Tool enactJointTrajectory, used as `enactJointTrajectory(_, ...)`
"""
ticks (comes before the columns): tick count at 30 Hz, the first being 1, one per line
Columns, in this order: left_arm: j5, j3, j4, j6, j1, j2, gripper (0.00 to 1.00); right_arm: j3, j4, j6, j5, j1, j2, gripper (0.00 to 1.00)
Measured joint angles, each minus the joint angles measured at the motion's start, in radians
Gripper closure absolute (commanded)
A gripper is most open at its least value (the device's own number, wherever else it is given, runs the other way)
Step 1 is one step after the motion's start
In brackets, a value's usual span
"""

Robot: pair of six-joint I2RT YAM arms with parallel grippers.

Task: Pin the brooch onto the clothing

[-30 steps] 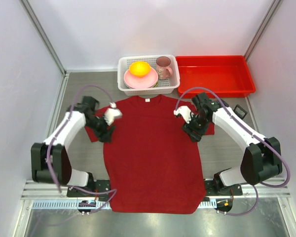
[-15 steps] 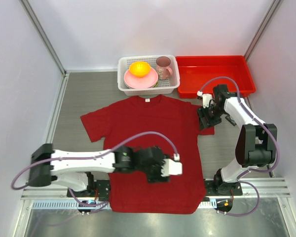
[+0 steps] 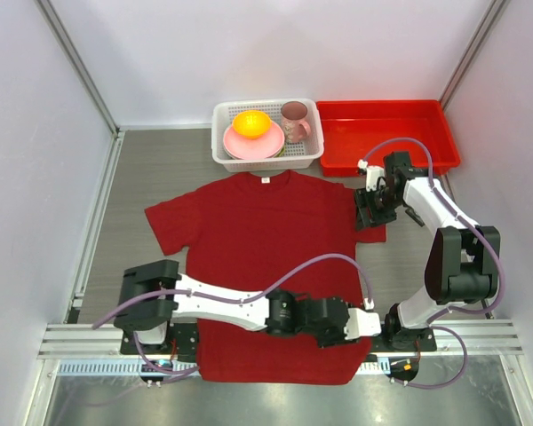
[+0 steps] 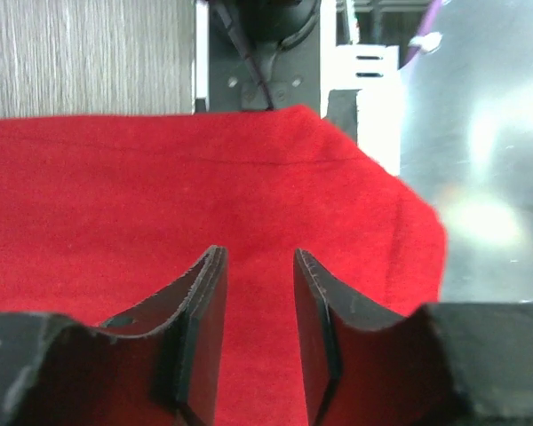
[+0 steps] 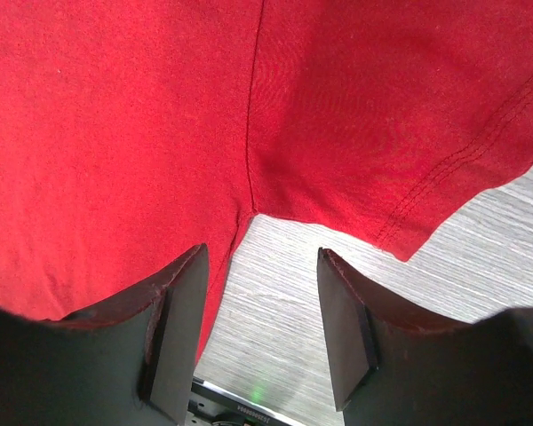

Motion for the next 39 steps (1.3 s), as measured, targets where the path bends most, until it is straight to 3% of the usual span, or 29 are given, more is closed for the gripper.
enactJointTrajectory(13, 0.018, -0.003, -0.151, 0.154, 0.24, 0.134, 0.86, -0.014, 0.005, -0.021, -0.007, 0.0, -0.001, 0.45)
enactJointTrajectory(24, 0.119, 0.021, -0.278, 0.2, 0.521, 0.135, 0.91, -0.012, 0.002, -0.064, -0.002, 0.0, 0.024, 0.46)
enactJointTrajectory(28, 0.136, 0.045, -0.333, 0.228, 0.655, 0.141, 0.79, -0.001, -0.005, -0.083, -0.003, 0.0, 0.039, 0.47)
enactJointTrajectory(32, 0.159, 0.055, -0.372, 0.28, 0.746, 0.137, 0.5, 0.011, -0.009, -0.099, -0.012, 0.0, 0.048, 0.48)
enactJointTrajectory(35, 0.188, 0.01, -0.394, 0.312, 0.762, 0.074, 0.43, 0.012, -0.018, -0.111, -0.017, 0.0, 0.048, 0.48)
enactJointTrajectory(39, 0.214, -0.013, -0.425, 0.323, 0.641, -0.065, 0.42, 0.012, -0.027, -0.129, -0.031, 0.0, 0.048, 0.51)
